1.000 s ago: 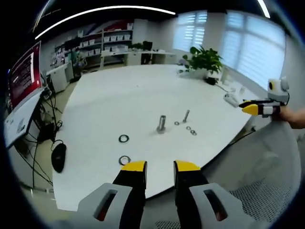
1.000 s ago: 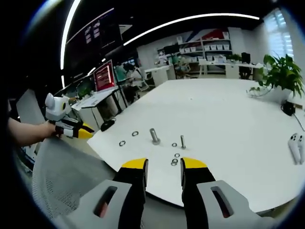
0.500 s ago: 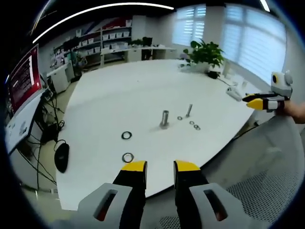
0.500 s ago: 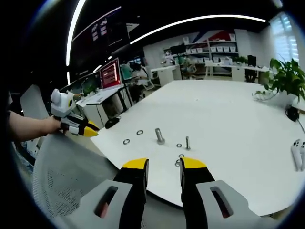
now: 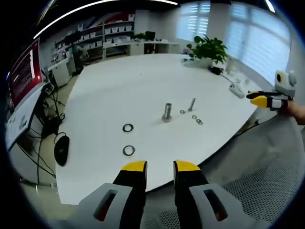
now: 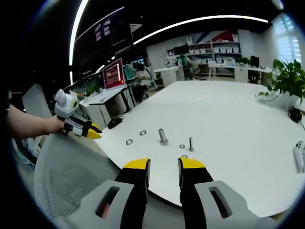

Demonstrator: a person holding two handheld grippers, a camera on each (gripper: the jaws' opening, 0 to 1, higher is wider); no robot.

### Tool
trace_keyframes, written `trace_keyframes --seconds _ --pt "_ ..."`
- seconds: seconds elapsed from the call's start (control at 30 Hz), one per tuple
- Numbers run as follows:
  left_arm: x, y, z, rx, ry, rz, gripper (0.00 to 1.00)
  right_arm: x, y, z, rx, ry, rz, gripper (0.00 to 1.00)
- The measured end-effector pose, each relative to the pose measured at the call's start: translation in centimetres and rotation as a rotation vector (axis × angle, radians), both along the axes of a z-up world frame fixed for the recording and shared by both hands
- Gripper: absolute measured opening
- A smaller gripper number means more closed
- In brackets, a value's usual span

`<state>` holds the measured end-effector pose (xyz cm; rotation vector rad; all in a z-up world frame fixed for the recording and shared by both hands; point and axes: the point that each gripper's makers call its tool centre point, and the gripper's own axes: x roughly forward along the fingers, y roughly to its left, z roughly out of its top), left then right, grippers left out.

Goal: Place the washer onto the threaded stud by aligning its center hole with the stud, sliding it down to the base, and recovering from edge contact or off-axis alignment until the washer reaches the visible bottom stop.

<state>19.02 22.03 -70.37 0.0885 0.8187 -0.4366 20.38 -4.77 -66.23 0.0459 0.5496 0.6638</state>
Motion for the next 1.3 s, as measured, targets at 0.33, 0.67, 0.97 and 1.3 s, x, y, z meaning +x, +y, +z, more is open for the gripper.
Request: trace_keyframes --seconds 0.33,0.67,0.97,1.3 --pt "-0.2 0.1 -0.7 0.02 0.03 -0.012 0.2 -0.1 0.3 0.0 -0.002 0.0 0.017 0.26" --pt "-0.1 0.6 -0.8 0.014 0.035 0.007 0.19 -0.2 0.5 0.1 0.0 -0.006 0.024 0.26" --pt "0.0 1.0 -1.0 0.01 0.035 0.019 0.19 -0.2 0.5 0.3 0.002 -0.018 0.023 0.26" --pt "-0.5 0.2 -1.3 0.006 0.059 -0.013 0.19 0.1 0.0 0.2 -0.004 -0.016 -0.001 0.26"
